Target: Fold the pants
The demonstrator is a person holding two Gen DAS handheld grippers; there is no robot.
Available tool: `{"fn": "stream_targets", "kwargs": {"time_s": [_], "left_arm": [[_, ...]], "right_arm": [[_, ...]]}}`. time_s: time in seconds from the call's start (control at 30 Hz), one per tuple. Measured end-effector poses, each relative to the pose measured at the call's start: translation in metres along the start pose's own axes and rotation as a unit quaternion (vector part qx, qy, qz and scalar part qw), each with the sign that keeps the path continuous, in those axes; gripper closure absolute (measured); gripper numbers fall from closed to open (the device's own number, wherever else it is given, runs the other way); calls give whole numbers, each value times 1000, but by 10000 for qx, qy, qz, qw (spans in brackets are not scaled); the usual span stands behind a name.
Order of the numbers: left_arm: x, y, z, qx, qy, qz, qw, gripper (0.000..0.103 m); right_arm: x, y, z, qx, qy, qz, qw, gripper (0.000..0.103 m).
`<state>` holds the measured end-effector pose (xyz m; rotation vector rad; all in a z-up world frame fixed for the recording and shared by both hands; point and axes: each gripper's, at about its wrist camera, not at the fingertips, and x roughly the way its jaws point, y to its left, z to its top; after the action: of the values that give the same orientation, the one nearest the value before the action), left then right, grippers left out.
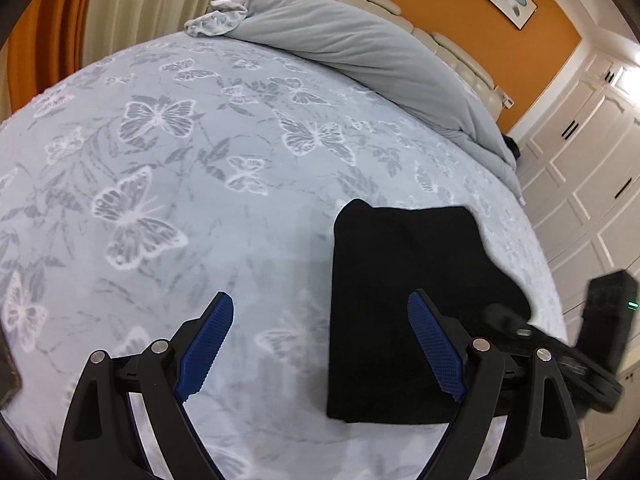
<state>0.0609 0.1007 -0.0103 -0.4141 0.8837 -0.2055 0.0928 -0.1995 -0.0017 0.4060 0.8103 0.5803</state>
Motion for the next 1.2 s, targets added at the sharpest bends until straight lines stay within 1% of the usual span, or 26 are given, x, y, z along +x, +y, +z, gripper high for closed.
{"fn": "stream_targets", "kwargs": {"time_s": [0.07,0.17,0.23,0.3,0.33,0.4,0.43,0.47,0.5,0.53,0.57,0.6,0.63,0.67,0.7,0.73,0.77,0.87,0.93,1.0,1.03,1.07,1.1,1.13,1.17,1.2], "left_arm": [[2,-10,0,11,-28,-78,10000,17],[8,-33,-3,136,-31,-222,9997,17],[17,-51,-7,297,36,-290,9991,17],[26,-65,-13,466,119,-297,9984,17],[33,-75,-19,566,206,-277,9978,17],[48,-90,-29,698,401,-323,9962,17],[54,-97,-34,766,496,-351,9952,17],[60,-103,-39,841,568,-388,9941,17],[64,-108,-42,912,618,-410,9931,17],[70,-117,-48,1042,678,-414,9914,17],[74,-122,-52,1122,711,-409,9903,17],[78,-127,-55,1179,750,-428,9893,17],[82,-130,-58,1193,793,-461,9886,17],[85,-132,-60,1180,853,-500,9881,17],[89,-132,-61,1144,922,-535,9877,17],[95,-131,-63,1082,1020,-587,9871,17],[107,-129,-66,936,1259,-675,9853,17],[127,-120,-70,529,1582,-814,9826,16],[138,-113,-70,201,1721,-1008,9797,14],[143,-110,-70,94,1700,-1248,9775,15],[145,-109,-69,95,1701,-1363,9759,16],[146,-107,-69,39,1692,-1445,9749,24],[149,-104,-68,-123,1708,-1641,9715,32],[155,-100,-69,-332,1868,-1903,9632,62],[161,-94,-69,-600,2052,-2034,9555,63],[162,-90,-68,-782,2067,-2131,9517,65]], "right_arm": [[-34,-1,5,-67,-296,9,9995,86],[-88,-27,2,100,-666,-184,9976,86],[-125,-58,-7,303,-848,-530,9945,86],[-162,-99,-24,657,-933,-1040,9880,86],[-175,-122,-35,895,-862,-1261,9842,86],[-184,-158,-53,1257,-608,-1675,9759,85],[-184,-172,-61,1404,-437,-1772,9731,82],[-177,-191,-71,1586,-87,-1899,9689,81],[-172,-206,-81,1766,103,-1997,9637,79],[-172,-211,-85,1826,106,-2016,9622,68],[-176,-212,-87,1795,17,-2035,9625,63],[-181,-208,-86,1718,-65,-2092,9626,62],[-187,-204,-82,1585,-175,-2152,9635,58],[-192,-200,-76,1492,-298,-2206,9634,45],[-196,-197,-73,1453,-424,-2256,9624,34],[-198,-195,-69,1451,-555,-2324,9601,16],[-197,-193,-65,1461,-592,-2349,9591,13],[-180,-202,-58,1633,-359,-2238,9602,13],[-161,-206,-59,1706,-164,-2139,9617,13],[-143,-212,-66,1724,110,-2084,9627,13],[-133,-216,-68,1769,243,-2069,9619,19],[-123,-222,-73,1862,327,-2076,9598,19],[-118,-229,-78,2032,243,-1916,9599,19],[-118,-232,-79,2162,70,-1801,9596,23],[-119,-231,-78,2183,44,-1726,9605,39],[-120,-226,-76,2207,18,-1577,9625,50]]}}
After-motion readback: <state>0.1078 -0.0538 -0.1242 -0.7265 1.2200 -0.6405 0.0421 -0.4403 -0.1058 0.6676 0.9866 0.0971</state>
